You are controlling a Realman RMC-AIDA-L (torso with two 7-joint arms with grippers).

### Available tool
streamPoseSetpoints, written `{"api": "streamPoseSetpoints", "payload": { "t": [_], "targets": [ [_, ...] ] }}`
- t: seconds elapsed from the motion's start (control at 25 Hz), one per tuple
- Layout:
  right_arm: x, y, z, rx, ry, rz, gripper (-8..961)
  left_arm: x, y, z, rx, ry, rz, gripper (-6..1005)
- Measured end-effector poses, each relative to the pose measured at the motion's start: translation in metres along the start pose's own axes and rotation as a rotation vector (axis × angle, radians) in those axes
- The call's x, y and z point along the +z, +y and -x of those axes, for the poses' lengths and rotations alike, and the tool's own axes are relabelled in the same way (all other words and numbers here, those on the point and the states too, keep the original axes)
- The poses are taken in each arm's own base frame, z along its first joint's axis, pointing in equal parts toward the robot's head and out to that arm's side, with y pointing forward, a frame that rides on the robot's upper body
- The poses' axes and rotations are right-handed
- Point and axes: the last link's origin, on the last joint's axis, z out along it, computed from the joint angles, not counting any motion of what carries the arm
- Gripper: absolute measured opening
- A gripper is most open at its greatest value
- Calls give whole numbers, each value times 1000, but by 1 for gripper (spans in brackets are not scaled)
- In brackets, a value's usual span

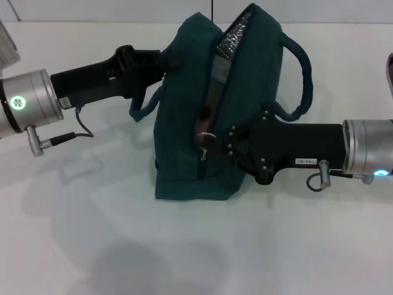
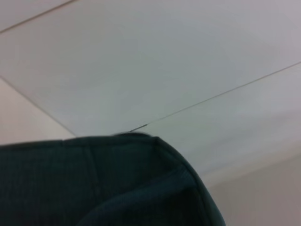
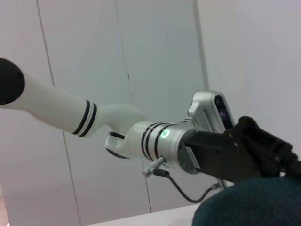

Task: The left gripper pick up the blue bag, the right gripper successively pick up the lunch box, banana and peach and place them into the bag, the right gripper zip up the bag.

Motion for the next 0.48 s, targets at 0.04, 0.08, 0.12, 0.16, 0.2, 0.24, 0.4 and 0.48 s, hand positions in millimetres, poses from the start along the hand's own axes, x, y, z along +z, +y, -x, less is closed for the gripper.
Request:
{"api": "streamPoseSetpoints", "payload": {
  "t": [0.04, 0.08, 0.12, 0.16, 0.2, 0.24, 0.4, 0.48],
  "targets": [
    [1, 0, 1, -2, 0, 3, 13, 0, 1, -1, 16, 8, 6, 64],
    [2, 0, 1, -3, 1, 6, 13, -1, 1, -2, 36, 18, 12, 64],
    [3, 0, 1, -3, 1, 9, 13, -3, 2, -3, 59, 31, 18, 64],
    [3, 0, 1, -3, 1, 11, 13, -4, 3, -5, 82, 44, 23, 64],
    [3, 0, 2, -3, 1, 13, 12, -6, 4, -7, 108, 56, 25, 64],
    [3, 0, 2, -2, 1, 15, 12, -8, 4, -8, 141, 68, 25, 84],
    [3, 0, 3, -1, -10, 17, 12, -21, 2, -13, 243, 126, 9, 164],
    [2, 1, 5, 0, -21, 23, 12, -32, 0, -15, 297, 179, -2, 233]
  ]
}}
